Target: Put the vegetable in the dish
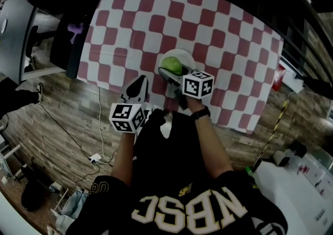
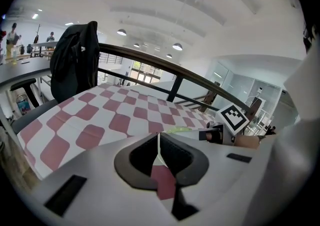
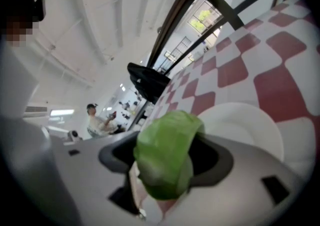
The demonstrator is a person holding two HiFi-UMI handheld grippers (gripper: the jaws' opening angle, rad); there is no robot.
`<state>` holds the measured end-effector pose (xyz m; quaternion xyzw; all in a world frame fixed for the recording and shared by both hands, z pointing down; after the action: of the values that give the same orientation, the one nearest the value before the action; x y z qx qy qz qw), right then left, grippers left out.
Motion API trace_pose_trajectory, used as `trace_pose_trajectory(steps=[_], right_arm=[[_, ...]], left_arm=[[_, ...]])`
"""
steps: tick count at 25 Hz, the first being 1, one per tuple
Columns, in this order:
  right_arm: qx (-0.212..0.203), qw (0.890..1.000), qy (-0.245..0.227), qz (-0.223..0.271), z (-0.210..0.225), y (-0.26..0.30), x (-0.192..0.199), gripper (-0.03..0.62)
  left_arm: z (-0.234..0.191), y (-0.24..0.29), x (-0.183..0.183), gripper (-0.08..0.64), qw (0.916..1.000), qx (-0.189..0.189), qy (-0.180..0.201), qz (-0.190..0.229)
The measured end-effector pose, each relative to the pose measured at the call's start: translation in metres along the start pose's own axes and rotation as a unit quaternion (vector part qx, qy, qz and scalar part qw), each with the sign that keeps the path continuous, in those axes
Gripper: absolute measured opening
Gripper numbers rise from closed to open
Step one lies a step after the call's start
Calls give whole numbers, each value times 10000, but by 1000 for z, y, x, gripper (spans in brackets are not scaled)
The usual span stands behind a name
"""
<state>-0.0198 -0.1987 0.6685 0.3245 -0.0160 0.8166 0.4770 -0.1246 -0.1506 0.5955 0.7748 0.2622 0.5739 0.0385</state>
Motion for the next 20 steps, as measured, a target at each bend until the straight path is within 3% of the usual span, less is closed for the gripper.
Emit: trace_pose_trajectory(steps=[8,14,20], right_arm=[[467,9979,-447,-17,9,-11,-13,345],[999,9862,-1316,60,13,-22,-28,345],[951,9861,-1366,3,17,-25,-31,345]], left_arm=[[4,1,9,20,9999,39,-67,-133],[5,0,15,20,9997,72,-79,-217],[2,0,16,20,9997,71,-97,-234]])
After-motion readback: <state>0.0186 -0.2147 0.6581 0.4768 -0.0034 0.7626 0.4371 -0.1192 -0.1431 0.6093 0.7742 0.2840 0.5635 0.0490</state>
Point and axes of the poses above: the fingertips, and each gripper's own axes: y forward along the fingers, z to its right, x out of its underside, the point moved 3 cm from there along -y, backward along the fingers, and after that the axes turned 13 degrees about z, right-handed, at the moved point
